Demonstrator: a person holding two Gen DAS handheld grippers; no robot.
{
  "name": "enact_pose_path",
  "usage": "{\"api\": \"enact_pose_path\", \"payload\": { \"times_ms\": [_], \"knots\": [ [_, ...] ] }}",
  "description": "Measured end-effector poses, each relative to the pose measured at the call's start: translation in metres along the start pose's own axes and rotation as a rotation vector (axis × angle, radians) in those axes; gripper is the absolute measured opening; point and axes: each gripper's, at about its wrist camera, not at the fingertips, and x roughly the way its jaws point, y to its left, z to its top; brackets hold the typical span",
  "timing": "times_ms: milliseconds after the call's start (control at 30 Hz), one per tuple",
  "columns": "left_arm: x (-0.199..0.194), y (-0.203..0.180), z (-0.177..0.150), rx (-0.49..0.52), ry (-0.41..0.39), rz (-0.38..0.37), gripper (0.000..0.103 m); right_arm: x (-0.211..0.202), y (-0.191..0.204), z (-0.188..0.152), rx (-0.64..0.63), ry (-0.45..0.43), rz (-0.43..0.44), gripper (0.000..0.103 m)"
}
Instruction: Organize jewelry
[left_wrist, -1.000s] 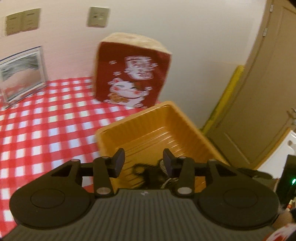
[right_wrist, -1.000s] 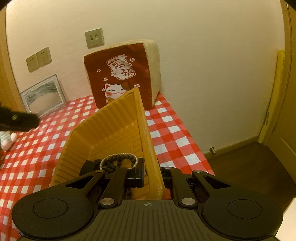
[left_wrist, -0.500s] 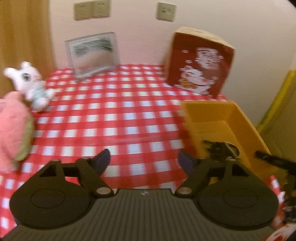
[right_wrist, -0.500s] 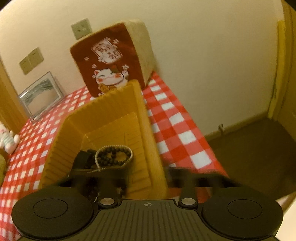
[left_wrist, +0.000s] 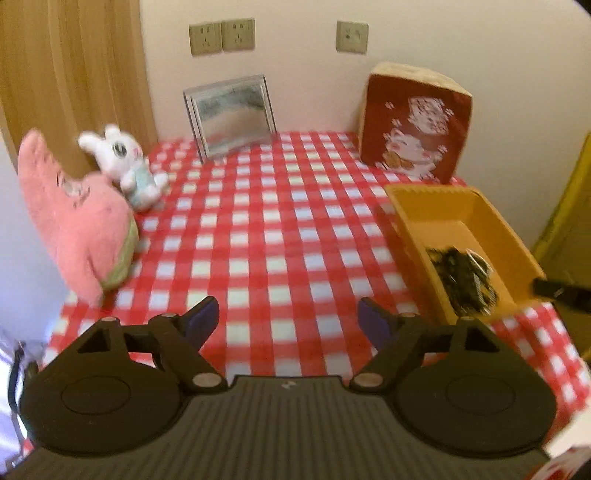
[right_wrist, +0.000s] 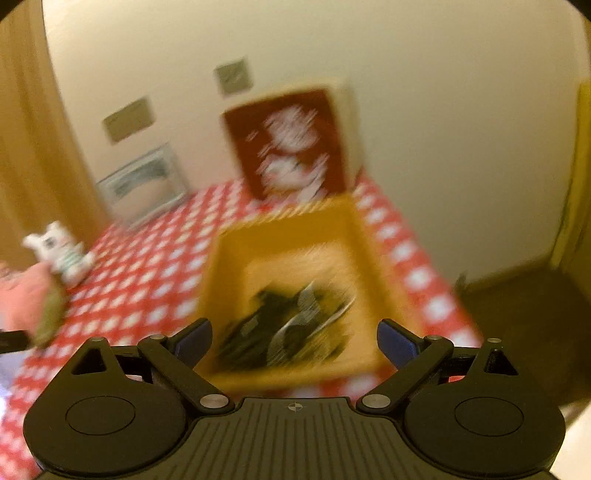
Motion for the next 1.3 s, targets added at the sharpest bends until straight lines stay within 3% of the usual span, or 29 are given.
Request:
{"api": "enact_pose_path", "payload": {
  "times_ms": [233, 467, 667, 1300],
  "knots": [
    [-0.020, 0.015, -0.038, -0.054, 0.163, -0.087, 0.081, -0.023, 0.059, -0.033, 0.028, 0.224, 0.050, 0.095],
    [-0.043, 0.017, -0.068, -0.041, 0.199, -0.120, 0.081, -0.046, 0.104, -0.061, -0.091, 0.296, 0.046, 0.095],
    [-0.053, 0.020, -0.075, -0.042, 0.190, -0.140, 0.081, -0.055, 0.117, -0.075, -0.127, 0.297, 0.034, 0.095],
    [-0.060, 0.023, -0.074, -0.009, 0.171, -0.154, 0.081, -0.063, 0.118, -0.073, -0.134, 0.280, 0.030, 0.095]
  ]
}}
